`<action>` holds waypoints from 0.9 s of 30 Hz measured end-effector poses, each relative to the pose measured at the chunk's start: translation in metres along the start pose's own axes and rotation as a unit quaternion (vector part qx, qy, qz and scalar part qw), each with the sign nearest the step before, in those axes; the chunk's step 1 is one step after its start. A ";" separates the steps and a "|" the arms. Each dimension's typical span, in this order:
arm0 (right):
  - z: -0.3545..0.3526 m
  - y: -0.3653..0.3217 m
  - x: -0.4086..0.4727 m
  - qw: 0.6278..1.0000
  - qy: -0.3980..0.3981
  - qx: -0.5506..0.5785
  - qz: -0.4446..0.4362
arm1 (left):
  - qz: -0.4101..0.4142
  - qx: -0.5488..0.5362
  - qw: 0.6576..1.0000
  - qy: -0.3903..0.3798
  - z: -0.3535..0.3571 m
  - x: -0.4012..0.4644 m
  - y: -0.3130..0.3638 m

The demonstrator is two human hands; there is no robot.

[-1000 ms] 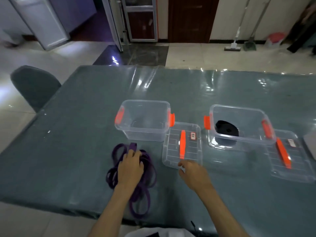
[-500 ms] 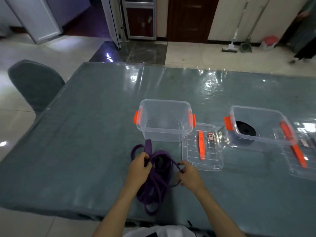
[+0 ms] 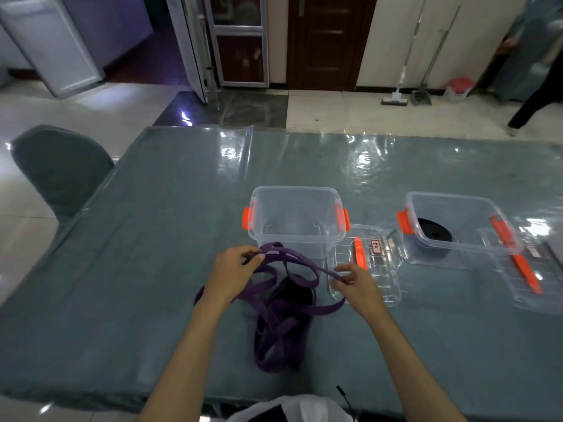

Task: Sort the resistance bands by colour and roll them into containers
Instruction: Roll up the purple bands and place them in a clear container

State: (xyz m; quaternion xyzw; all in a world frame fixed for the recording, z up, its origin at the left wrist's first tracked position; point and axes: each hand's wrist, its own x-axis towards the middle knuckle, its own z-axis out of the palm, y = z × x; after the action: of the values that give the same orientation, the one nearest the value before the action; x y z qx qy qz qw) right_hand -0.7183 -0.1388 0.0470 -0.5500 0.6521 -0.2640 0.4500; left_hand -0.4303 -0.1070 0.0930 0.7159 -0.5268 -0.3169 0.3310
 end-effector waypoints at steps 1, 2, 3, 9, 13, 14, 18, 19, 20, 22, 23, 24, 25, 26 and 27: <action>0.001 -0.001 0.000 0.999 -0.033 -0.026 0.004 | -0.003 0.000 1.000 -0.006 -0.003 0.001 0.005; 0.003 -0.003 0.001 0.997 -0.051 -0.058 -0.007 | 0.002 0.004 1.000 -0.014 -0.006 0.002 0.009; 0.005 -0.005 0.002 0.994 -0.057 -0.088 -0.038 | 0.016 0.010 1.000 -0.024 -0.007 0.003 0.014; 0.029 -0.057 0.007 0.941 -0.118 -0.159 -0.276 | 0.108 0.025 0.982 -0.151 -0.006 -0.001 0.044; 0.031 -0.071 0.019 0.942 -0.107 -0.135 -0.287 | 0.118 0.057 0.974 -0.183 -0.008 0.010 0.039; 0.029 -0.072 0.021 0.950 -0.100 -0.108 -0.276 | 0.101 0.061 0.972 -0.202 -0.010 0.013 0.033; 0.022 -0.080 0.025 0.964 -0.068 -0.013 -0.255 | 0.039 0.129 0.950 -0.282 -0.016 0.021 0.001; 0.019 -0.083 0.026 0.969 -0.062 0.019 -0.236 | 0.028 0.143 0.947 -0.287 -0.017 0.023 -0.009; 0.016 -0.087 0.028 0.973 -0.057 0.054 -0.218 | 0.021 0.151 0.948 -0.280 -0.018 0.026 -0.018; 0.008 -0.090 0.034 0.974 -0.040 0.099 -0.200 | 0.011 0.146 0.958 -0.248 -0.020 0.029 -0.033; 0.003 -0.091 0.035 0.974 -0.032 0.108 -0.198 | 0.004 0.127 0.964 -0.236 -0.021 0.029 -0.039; -0.001 -0.091 0.037 0.973 -0.026 0.117 -0.194 | -0.005 0.102 0.969 -0.227 -0.024 0.029 -0.044; -0.005 -0.091 0.038 0.974 -0.024 0.127 -0.188 | -0.012 0.080 0.973 -0.215 -0.028 0.029 -0.047; -0.008 -0.090 0.038 0.974 -0.023 0.132 -0.180 | -0.017 0.067 0.977 -0.201 -0.033 0.029 -0.048; -0.010 -0.089 0.040 0.976 -0.023 0.128 -0.173 | -0.028 0.056 0.981 -0.183 -0.037 0.030 -0.049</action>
State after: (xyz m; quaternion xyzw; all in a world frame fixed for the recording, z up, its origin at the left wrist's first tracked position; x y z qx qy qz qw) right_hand -0.6845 -0.2010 0.1143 -0.5981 0.4973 -0.4067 0.4792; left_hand -0.3662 -0.1200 0.0715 0.6775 -0.5753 -0.4216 0.1796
